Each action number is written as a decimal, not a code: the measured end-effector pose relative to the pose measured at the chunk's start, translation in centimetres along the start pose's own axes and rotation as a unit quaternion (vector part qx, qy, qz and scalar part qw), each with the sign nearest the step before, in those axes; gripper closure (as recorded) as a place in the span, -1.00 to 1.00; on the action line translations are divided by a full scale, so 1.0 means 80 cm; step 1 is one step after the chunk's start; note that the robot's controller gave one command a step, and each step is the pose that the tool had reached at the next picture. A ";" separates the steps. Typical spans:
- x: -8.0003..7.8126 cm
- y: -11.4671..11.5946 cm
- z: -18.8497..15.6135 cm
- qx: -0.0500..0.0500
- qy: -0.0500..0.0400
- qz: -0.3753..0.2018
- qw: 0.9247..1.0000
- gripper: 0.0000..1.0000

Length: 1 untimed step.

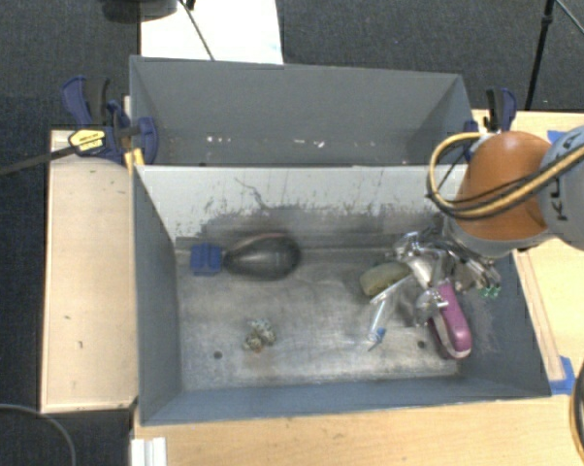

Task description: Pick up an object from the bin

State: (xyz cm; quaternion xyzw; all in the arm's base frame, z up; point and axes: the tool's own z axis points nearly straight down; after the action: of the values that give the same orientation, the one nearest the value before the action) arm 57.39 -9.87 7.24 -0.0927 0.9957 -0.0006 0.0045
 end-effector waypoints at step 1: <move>-0.003 -0.001 -0.003 0.001 -0.003 0.000 1.000 1.00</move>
Offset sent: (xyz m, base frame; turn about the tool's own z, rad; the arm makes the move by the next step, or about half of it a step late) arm 0.0000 0.0000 0.0000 0.0000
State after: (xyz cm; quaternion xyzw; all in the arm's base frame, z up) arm 57.62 -9.90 7.47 -0.0931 0.9956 -0.0013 0.0077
